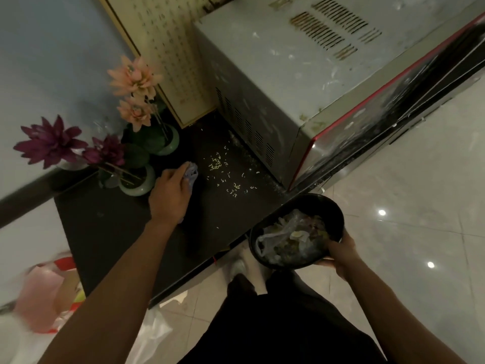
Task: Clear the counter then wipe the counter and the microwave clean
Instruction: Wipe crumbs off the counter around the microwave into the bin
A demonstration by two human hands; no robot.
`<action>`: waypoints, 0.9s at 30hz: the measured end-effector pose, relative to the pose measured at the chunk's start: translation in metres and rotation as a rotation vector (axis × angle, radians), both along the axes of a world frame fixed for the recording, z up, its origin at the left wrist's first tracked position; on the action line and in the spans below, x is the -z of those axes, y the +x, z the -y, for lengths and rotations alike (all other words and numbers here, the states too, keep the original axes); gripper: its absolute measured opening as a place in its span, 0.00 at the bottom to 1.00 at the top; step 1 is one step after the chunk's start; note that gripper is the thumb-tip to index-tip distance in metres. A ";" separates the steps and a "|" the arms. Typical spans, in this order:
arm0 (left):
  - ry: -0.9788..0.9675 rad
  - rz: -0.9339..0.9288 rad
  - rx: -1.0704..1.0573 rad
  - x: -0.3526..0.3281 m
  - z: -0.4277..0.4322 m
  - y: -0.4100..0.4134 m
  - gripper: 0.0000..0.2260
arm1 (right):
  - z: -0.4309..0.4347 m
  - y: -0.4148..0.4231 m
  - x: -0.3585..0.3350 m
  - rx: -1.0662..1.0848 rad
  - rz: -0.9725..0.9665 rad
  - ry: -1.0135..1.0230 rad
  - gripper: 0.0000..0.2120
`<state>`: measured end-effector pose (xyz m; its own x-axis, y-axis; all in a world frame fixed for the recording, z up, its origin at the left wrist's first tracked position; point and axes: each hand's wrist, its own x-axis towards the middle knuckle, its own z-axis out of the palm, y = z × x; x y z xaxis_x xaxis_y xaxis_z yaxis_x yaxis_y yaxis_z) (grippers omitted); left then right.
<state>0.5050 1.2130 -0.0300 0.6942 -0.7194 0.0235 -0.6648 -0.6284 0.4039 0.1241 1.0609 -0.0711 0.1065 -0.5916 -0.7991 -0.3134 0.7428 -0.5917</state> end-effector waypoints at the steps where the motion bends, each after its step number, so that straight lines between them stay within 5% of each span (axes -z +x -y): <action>1: 0.002 0.000 -0.014 0.002 0.010 0.004 0.19 | -0.002 0.002 -0.002 0.019 0.006 -0.002 0.31; 14: -0.030 -0.144 -0.055 0.028 0.109 0.049 0.19 | -0.039 0.019 0.002 0.175 -0.004 0.012 0.33; 18: 0.096 -0.032 0.087 0.032 0.099 0.051 0.20 | -0.048 0.024 0.003 0.205 0.002 0.015 0.32; 27: -0.031 -0.131 0.431 0.039 0.081 0.050 0.19 | -0.059 0.032 0.008 0.193 -0.062 -0.007 0.32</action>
